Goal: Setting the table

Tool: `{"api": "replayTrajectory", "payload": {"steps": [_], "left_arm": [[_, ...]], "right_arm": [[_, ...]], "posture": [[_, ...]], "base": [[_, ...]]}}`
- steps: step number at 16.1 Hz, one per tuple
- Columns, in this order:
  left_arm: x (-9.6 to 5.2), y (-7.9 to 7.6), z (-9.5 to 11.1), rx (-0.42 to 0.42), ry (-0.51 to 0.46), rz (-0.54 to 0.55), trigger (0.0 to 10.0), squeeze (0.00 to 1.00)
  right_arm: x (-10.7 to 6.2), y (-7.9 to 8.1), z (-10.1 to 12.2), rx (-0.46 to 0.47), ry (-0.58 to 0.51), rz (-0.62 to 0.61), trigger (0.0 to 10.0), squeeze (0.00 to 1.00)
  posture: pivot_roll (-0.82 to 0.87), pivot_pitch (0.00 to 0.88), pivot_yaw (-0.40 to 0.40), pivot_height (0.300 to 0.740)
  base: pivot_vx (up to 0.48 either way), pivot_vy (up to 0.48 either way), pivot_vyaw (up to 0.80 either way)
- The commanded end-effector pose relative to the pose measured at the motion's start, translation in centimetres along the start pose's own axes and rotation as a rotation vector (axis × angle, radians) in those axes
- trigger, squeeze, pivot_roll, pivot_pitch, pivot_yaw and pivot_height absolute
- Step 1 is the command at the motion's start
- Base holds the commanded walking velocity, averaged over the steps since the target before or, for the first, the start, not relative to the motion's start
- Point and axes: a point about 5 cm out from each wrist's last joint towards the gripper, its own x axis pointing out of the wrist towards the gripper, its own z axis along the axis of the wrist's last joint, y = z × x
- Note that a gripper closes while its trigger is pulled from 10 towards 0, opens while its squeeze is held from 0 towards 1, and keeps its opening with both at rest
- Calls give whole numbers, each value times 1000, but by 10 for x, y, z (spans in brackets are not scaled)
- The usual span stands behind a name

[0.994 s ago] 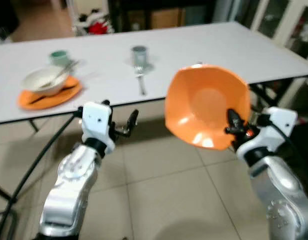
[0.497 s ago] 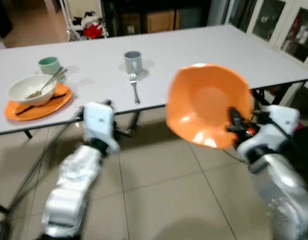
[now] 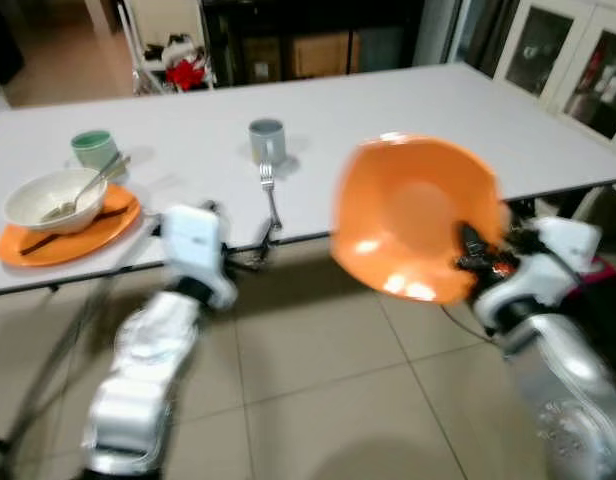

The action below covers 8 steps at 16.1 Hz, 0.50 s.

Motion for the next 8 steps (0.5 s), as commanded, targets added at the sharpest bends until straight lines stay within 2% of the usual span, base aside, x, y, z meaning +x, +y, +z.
{"api": "replayTrajectory", "payload": {"steps": [1,4,8], "left_arm": [[-2,9,1,17,1,32,10000,0],[-4,10,0,15,4,36,10000,0],[-9,11,-2,14,10,58,10000,0]], "right_arm": [[2,10,5,14,-24,44,10000,0],[2,8,5,18,-18,35,10000,0],[3,6,5,8,-3,39,10000,0]], "posture": [[66,0,32,740],[66,0,22,740],[78,0,2,740]], "base": [[334,0,0],[341,0,-800],[341,0,0]]}}
